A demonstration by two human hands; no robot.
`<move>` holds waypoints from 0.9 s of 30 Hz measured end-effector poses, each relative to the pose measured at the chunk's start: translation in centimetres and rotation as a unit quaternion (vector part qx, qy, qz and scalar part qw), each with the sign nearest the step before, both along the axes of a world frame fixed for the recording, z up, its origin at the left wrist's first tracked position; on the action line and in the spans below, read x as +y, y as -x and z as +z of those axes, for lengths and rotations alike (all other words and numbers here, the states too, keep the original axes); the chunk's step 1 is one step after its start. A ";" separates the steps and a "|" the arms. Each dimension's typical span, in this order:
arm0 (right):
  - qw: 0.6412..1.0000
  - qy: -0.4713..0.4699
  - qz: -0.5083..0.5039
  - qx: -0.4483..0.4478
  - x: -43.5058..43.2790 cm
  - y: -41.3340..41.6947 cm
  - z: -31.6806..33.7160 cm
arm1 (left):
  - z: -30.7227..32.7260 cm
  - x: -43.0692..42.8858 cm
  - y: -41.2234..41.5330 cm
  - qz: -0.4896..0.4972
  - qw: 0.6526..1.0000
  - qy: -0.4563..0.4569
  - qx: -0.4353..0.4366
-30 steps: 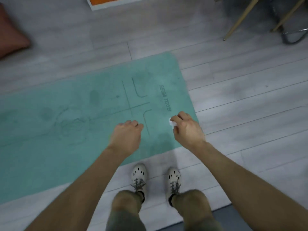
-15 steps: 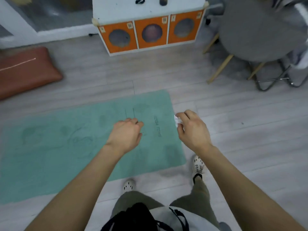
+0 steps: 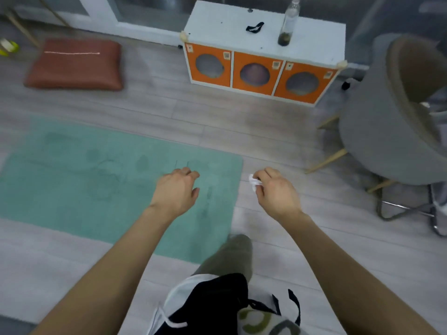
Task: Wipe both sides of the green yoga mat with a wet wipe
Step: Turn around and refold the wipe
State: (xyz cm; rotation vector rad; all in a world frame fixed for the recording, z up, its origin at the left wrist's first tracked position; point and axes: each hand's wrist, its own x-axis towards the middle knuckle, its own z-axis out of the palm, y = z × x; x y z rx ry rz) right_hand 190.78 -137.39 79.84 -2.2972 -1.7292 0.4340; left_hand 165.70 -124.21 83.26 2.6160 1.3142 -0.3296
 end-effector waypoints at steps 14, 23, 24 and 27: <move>0.975 0.035 0.212 -0.049 25.3 -18.7 3.2 | -1.8 16.9 -17.4 0.143 0.988 -0.008 -0.051; 0.919 -0.003 0.393 -0.041 45.8 -18.8 2.9 | -1.5 25.5 -18.2 0.308 0.950 -0.024 -0.047; 0.906 -0.010 0.421 -0.037 48.3 -18.3 2.7 | -2.0 26.9 -18.2 0.329 0.943 -0.020 -0.048; 0.866 -0.012 0.498 -0.040 54.9 -16.8 1.7 | -2.8 30.5 -18.3 0.392 0.919 -0.030 -0.043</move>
